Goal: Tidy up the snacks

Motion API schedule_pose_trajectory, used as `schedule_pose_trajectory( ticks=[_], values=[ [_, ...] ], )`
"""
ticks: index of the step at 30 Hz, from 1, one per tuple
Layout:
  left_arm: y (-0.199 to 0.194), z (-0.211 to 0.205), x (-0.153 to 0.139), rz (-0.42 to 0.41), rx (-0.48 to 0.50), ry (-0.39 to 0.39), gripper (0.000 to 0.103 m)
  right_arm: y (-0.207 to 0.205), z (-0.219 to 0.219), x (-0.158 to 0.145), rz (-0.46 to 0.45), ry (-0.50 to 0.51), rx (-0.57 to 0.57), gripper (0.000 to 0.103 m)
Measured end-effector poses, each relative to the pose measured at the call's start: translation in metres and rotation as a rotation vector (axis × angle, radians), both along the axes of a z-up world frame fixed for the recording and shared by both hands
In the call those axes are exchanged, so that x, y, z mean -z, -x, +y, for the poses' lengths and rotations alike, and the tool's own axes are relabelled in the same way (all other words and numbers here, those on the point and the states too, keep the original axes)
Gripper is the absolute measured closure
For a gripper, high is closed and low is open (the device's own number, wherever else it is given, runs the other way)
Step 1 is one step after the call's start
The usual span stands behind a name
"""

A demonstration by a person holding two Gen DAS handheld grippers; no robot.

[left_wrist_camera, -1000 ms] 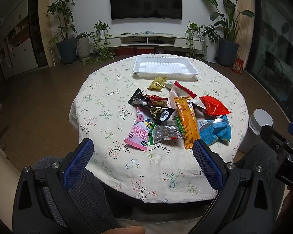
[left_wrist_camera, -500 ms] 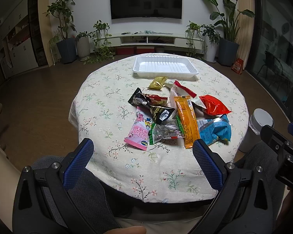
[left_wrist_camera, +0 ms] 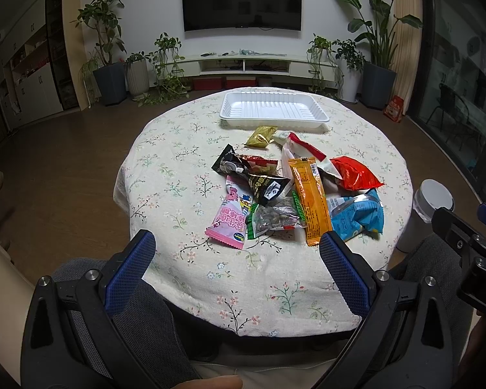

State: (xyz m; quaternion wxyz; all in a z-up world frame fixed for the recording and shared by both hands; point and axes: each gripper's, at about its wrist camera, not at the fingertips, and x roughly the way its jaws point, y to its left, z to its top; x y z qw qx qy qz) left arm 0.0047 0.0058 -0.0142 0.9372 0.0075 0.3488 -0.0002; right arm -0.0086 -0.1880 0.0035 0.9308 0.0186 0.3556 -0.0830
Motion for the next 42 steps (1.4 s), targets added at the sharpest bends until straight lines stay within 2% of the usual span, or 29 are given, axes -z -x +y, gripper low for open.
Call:
schedule_pose_trajectory(
  ticks=[24,30,32,34,36,37,40,41,42],
  values=[
    [-0.001,-0.001,0.003,0.003,0.001,0.003,0.0,-0.001,0.001,0.001,0.005,0.002,-0.002,0.0],
    [-0.007,0.001,0.014,0.018,-0.004,-0.015,0.0,-0.001,0.001,0.0,0.004,0.002,-0.005,0.0],
    [-0.008,0.007,0.021,0.014,0.01,0.007,0.0,0.0,0.001,0.005,-0.008,-0.009,-0.017,0.0],
    [-0.01,0.019,0.027,0.015,0.051,0.092,0.0,0.0,-0.001,0.009,-0.021,-0.024,-0.032,0.0],
    [-0.017,0.029,0.036,0.056,0.075,0.15,0.0,0.0,-0.008,0.017,-0.043,-0.056,-0.053,0.0],
    [-0.021,0.03,0.039,0.06,0.098,0.145,0.0,0.0,-0.012,0.016,-0.056,-0.077,-0.066,0.0],
    [-0.026,0.027,0.045,0.029,0.151,0.063,0.0,-0.005,-0.024,0.011,-0.086,-0.12,-0.105,0.0],
    [-0.03,0.026,0.048,0.058,0.155,0.05,0.0,-0.007,-0.027,0.011,-0.095,-0.126,-0.119,0.0],
    [-0.039,0.028,0.053,0.13,0.146,0.055,0.0,-0.009,-0.03,0.009,-0.101,-0.126,-0.132,0.0]
  ],
)
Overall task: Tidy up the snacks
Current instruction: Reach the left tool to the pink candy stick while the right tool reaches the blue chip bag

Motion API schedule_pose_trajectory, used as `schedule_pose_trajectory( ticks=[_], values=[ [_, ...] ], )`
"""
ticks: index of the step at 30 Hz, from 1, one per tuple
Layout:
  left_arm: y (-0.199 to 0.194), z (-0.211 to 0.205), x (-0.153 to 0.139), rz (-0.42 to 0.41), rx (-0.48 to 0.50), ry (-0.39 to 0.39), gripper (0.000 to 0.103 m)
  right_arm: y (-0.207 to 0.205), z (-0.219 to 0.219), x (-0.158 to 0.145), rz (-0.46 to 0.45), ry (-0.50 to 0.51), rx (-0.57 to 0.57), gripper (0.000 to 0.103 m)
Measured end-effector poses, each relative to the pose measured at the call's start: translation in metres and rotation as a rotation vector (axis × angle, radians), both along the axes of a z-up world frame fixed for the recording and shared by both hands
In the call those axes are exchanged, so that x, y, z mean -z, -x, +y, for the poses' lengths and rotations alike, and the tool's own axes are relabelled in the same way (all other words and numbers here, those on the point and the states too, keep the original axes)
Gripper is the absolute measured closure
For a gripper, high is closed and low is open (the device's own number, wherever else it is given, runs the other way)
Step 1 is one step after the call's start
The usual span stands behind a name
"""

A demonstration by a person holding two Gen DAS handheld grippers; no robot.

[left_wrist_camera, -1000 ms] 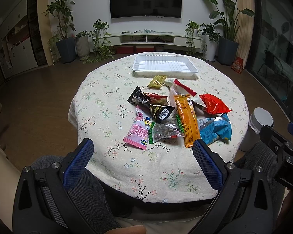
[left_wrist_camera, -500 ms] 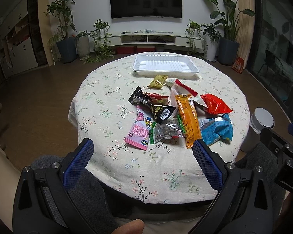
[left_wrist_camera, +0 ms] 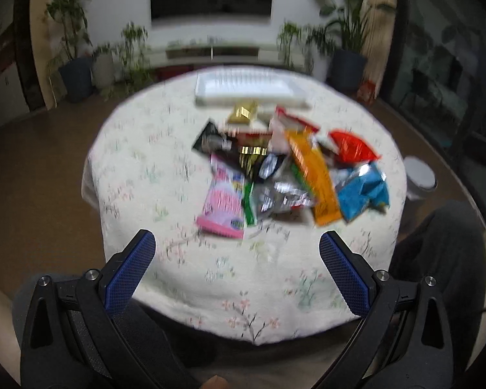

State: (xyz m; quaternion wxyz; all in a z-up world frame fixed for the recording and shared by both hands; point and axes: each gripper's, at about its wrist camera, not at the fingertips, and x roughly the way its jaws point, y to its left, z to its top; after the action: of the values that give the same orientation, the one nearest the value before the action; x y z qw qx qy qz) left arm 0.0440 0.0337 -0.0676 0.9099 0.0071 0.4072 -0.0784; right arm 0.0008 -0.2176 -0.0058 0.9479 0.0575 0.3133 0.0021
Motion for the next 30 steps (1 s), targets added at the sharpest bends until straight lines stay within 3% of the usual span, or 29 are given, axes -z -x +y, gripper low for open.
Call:
schedule_pose_trajectory(
  ticks=[2,4,9,12,16,23,30],
  values=[
    [-0.019,0.013,0.004,0.074,-0.057,0.052,0.001,-0.009,-0.005,0.001,-0.002,0.009,-0.019,0.0],
    [-0.033,0.025,0.002,0.065,-0.067,0.069,0.001,-0.019,-0.008,0.003,0.014,0.004,-0.031,0.0],
    [-0.077,0.023,0.014,0.169,0.017,-0.053,0.002,-0.048,-0.02,0.022,0.121,-0.046,-0.065,0.006],
    [-0.102,0.017,0.028,0.239,0.084,-0.052,0.002,-0.062,-0.019,0.037,0.172,-0.048,-0.074,0.011],
    [-0.128,0.013,0.034,0.251,0.096,-0.044,0.002,-0.077,-0.011,0.053,0.216,-0.06,-0.088,0.023],
    [-0.157,0.021,0.051,0.296,0.08,-0.042,0.002,-0.092,-0.01,0.067,0.258,-0.031,-0.082,0.023],
    [-0.17,0.031,0.064,0.309,0.072,-0.02,0.011,-0.1,-0.004,0.085,0.309,-0.073,-0.095,0.024]
  ],
)
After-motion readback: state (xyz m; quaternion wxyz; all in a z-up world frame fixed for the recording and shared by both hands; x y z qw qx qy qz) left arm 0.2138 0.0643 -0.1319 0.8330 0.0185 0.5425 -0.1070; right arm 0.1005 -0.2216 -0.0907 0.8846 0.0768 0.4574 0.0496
